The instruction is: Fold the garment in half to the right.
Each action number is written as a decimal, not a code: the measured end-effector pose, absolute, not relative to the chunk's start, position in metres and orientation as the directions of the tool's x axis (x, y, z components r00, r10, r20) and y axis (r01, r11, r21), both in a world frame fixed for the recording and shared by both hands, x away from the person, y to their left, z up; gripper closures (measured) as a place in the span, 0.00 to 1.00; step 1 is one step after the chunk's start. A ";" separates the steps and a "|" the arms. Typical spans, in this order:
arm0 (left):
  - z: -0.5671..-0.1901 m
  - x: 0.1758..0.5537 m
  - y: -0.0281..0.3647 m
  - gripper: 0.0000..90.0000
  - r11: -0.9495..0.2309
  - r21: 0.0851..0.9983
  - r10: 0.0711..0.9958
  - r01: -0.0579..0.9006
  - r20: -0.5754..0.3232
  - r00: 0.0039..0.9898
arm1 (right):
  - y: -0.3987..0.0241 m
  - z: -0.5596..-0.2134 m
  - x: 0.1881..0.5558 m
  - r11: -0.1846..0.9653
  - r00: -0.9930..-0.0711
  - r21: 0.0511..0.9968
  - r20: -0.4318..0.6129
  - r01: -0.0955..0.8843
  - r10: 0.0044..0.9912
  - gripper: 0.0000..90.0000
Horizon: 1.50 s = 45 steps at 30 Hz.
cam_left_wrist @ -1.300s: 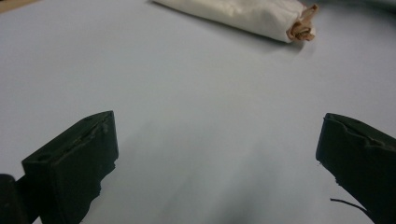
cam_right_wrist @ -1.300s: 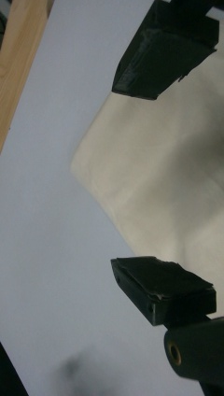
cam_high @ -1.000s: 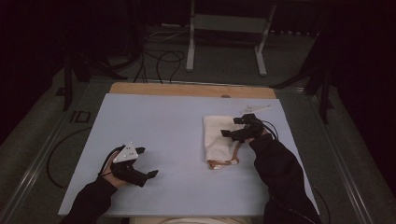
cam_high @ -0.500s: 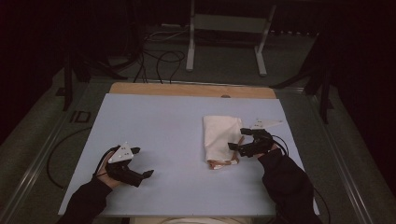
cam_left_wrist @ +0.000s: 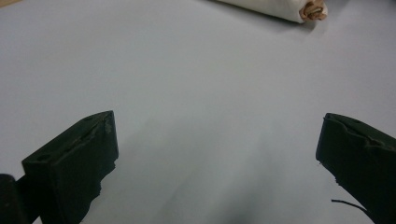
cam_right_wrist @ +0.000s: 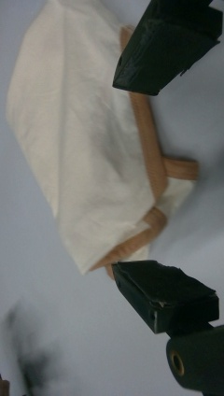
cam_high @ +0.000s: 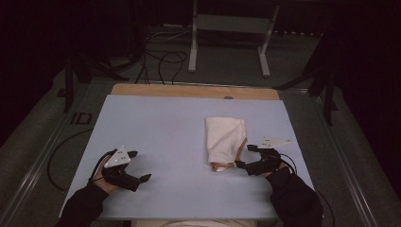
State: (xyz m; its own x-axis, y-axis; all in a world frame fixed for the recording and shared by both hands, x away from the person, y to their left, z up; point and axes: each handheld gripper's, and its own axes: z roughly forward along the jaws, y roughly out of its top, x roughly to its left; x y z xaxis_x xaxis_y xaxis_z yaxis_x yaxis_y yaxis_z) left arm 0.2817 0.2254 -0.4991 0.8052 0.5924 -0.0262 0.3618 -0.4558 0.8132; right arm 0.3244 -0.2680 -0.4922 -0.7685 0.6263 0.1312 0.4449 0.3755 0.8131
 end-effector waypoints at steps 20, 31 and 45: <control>-0.502 0.275 0.231 0.00 -0.456 0.809 0.601 0.371 -0.028 0.799 | -0.282 -0.511 0.290 0.385 -0.742 0.806 0.096 0.449 0.664 0.11; -0.503 0.275 0.233 0.00 -0.443 0.815 0.617 0.373 -0.025 0.786 | -0.293 -0.515 0.289 0.367 -0.681 0.794 0.080 0.485 0.728 0.12; -0.506 0.275 0.231 0.00 -0.446 0.811 0.624 0.380 -0.023 0.781 | -0.288 -0.513 0.288 0.376 -0.698 0.800 0.074 0.468 0.712 0.11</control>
